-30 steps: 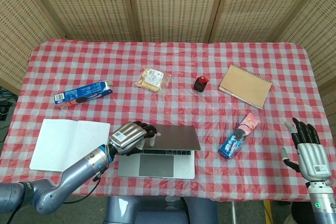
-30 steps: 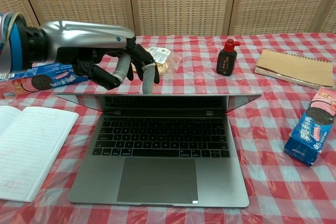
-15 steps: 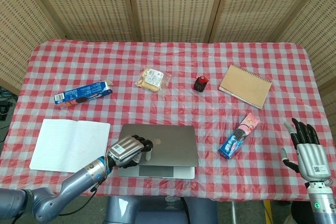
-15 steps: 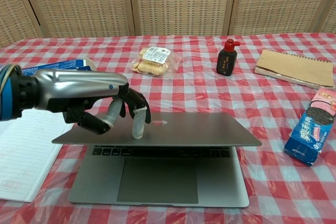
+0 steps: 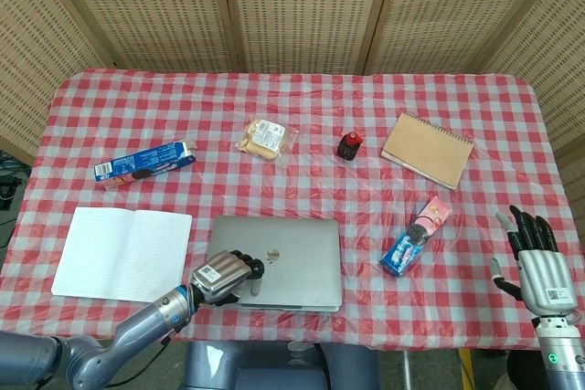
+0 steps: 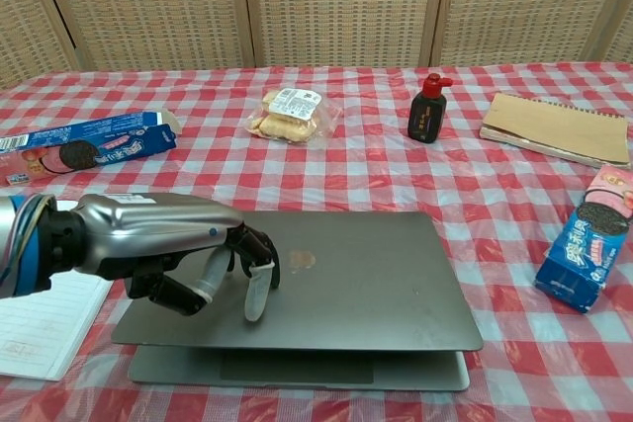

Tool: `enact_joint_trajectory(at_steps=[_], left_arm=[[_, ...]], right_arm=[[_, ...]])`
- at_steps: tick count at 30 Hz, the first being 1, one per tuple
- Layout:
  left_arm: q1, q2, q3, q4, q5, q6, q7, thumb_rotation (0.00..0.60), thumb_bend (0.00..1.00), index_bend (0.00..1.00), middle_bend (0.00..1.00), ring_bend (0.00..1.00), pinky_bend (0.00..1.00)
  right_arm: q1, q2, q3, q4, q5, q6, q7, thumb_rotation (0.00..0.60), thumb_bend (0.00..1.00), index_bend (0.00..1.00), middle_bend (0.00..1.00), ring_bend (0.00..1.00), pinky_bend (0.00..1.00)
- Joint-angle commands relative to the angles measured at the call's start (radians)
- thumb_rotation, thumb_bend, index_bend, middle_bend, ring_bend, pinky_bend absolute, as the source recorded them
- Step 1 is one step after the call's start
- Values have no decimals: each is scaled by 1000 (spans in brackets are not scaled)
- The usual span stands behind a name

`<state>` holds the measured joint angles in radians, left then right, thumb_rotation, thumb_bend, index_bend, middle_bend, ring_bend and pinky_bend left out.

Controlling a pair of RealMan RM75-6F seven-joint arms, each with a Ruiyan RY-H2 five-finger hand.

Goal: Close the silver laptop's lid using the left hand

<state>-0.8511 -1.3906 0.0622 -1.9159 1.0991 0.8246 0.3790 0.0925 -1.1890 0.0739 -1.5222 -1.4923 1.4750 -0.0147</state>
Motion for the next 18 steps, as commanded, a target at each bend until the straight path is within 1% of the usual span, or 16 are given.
enact_joint_trajectory(at_steps=[1,11,18], left_arm=[[4,-15,8,11,-7,1,10,600,1000,491,278,271,277],[8,-48,17,32,-42,-7,26,600,1000,489,278,272,277],[16,-60,22,43,-41,8,37,600,1000,479,277,271,272]], right_arm=[[-1,2,2,1,3,1,4,600,666,47,0,0,0],[-2,3,1,-1,-1,4,8,600,666,47,0,0,0],[-4,5,2,-2,-3,9,11,600,666,48,0,0,0]])
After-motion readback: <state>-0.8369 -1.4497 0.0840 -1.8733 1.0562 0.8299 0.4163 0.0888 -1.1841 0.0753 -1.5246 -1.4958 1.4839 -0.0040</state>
